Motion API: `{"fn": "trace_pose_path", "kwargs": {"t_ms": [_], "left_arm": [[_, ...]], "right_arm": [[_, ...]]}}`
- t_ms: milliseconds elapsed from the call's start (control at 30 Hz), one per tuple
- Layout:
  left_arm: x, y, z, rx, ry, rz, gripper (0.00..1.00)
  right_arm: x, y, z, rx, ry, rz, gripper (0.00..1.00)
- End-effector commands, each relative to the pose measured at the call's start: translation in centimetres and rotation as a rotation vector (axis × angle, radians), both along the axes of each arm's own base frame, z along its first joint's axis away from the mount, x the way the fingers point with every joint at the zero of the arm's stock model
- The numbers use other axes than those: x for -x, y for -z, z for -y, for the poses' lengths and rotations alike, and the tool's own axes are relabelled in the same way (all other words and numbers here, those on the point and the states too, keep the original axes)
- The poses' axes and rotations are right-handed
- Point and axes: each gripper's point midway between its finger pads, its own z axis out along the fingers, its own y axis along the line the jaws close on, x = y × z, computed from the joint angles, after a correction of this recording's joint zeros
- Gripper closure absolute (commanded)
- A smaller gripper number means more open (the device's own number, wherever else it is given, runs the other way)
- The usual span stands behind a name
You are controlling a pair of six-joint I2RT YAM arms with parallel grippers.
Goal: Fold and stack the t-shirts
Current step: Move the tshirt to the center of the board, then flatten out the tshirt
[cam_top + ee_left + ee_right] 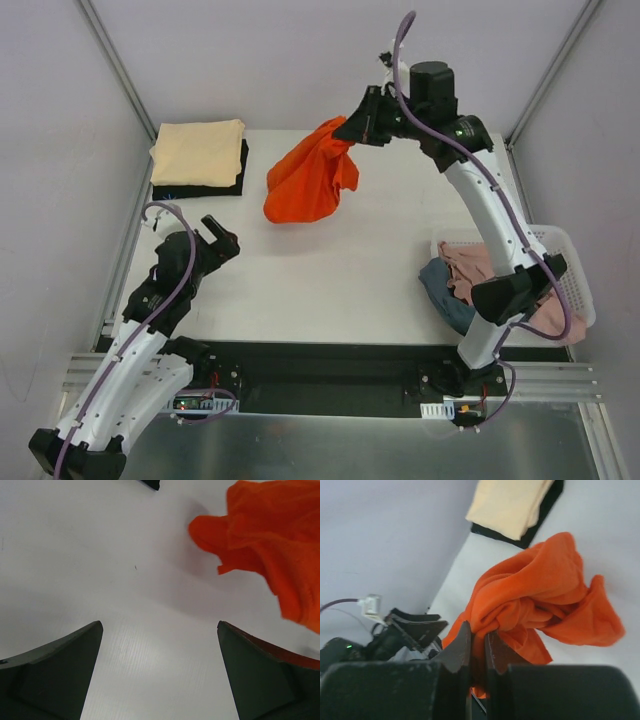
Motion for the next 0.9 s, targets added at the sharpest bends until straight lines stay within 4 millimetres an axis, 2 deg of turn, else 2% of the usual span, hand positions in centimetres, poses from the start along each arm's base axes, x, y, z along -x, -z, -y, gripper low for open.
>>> {"fn": "trace_pose_path", "kwargs": {"t_ms": [0, 33, 67, 100, 133, 167, 200, 233, 267, 333, 433, 467, 533, 567, 600, 633, 667, 700, 733, 767, 800, 833, 867], "left_arm": [[-0.2, -1.8, -0.9, 0.017, -0.074, 0.037, 0.01], [-0.2, -1.7, -1.0, 0.032, -0.092, 0.033, 0.01], [-0.3, -1.7, -1.0, 0.04, -0.1, 0.032, 0.01], [-0.5, -1.5, -1.0, 0.039, -0.104, 0.02, 0.01], [-0.6, -1.4, -1.0, 0.038, -0.108, 0.014, 0.01], [-0.7, -1.4, -0.9, 0.033, -0.106, 0.008, 0.01], [-0.9, -0.9, -0.8, 0.024, -0.105, -0.015, 0.01], [-1.0, -0.6, -0.7, 0.023, -0.102, -0.03, 0.01], [-1.2, 0.0, -0.5, 0.019, -0.105, -0.056, 0.01], [-1.5, 0.7, -0.3, 0.029, -0.11, -0.088, 0.01], [-2.1, 2.0, 0.9, 0.045, -0.059, -0.174, 0.01], [-2.6, 2.9, 1.1, 0.054, -0.051, -0.221, 0.0], [-3.0, 3.7, 1.0, 0.072, -0.052, -0.267, 0.01], [-3.4, 4.6, 0.9, 0.096, -0.055, -0.316, 0.01], [-3.8, 5.1, 0.8, 0.117, -0.062, -0.337, 0.01], [-4.2, 5.3, 0.7, 0.133, -0.06, -0.354, 0.01], [-4.8, 6.2, 0.8, 0.173, -0.049, -0.392, 0.01], [-5.2, 6.6, 0.9, 0.182, -0.037, -0.405, 0.01], [-5.8, 6.7, 1.0, 0.19, -0.027, -0.407, 0.01], [-6.6, 7.6, 1.4, 0.21, -0.006, -0.433, 0.02], [-6.9, 7.9, 1.9, 0.236, 0.021, -0.448, 0.03], [-7.6, 7.7, 2.2, 0.248, 0.038, -0.447, 0.05], [-8.1, 8.9, 2.5, 0.255, 0.046, -0.486, 0.07]], "right_arm": [[-4.6, 7.4, 4.3, 0.209, 0.23, -0.092, 0.93], [-5.8, 10.9, 5.9, 0.281, 0.293, -0.146, 0.93], [-6.5, 13.3, 7.3, 0.351, 0.341, -0.188, 0.88], [-8.0, 17.3, 8.8, 0.449, 0.404, -0.253, 0.79], [-8.9, 18.8, 10.3, 0.492, 0.446, -0.289, 0.65], [-9.0, 20.8, 11.4, 0.542, 0.472, -0.347, 0.37], [-9.6, 23.2, 12.6, 0.606, 0.52, -0.378, 0.22], [-9.8, 24.2, 13.4, 0.624, 0.533, -0.398, 0.09], [-9.8, 24.6, 13.7, 0.637, 0.535, -0.402, 0.03], [-10.1, 23.9, 14.5, 0.661, 0.559, -0.361, 0.03], [-9.4, 21.9, 15.2, 0.663, 0.569, -0.285, 0.03], [-8.1, 21.5, 15.6, 0.685, 0.549, -0.264, 0.03], [-6.6, 21.3, 15.2, 0.701, 0.505, -0.222, 0.03], [-4.5, 22.2, 15.5, 0.724, 0.475, -0.236, 0.03], [-3.5, 22.7, 15.2, 0.738, 0.438, -0.23, 0.03], [-2.3, 23.4, 14.5, 0.736, 0.402, -0.23, 0.03], [-1.0, 23.1, 13.7, 0.71, 0.363, -0.222, 0.03], [1.1, 25.4, 13.2, 0.733, 0.312, -0.263, 0.03], [1.8, 25.9, 12.6, 0.724, 0.283, -0.262, 0.03], [2.7, 25.9, 12.0, 0.716, 0.253, -0.255, 0.03], [4.0, 27.1, 11.5, 0.735, 0.224, -0.274, 0.03], [4.5, 27.4, 11.2, 0.74, 0.208, -0.269, 0.03], [5.0, 27.5, 10.8, 0.738, 0.193, -0.258, 0.03]]}}
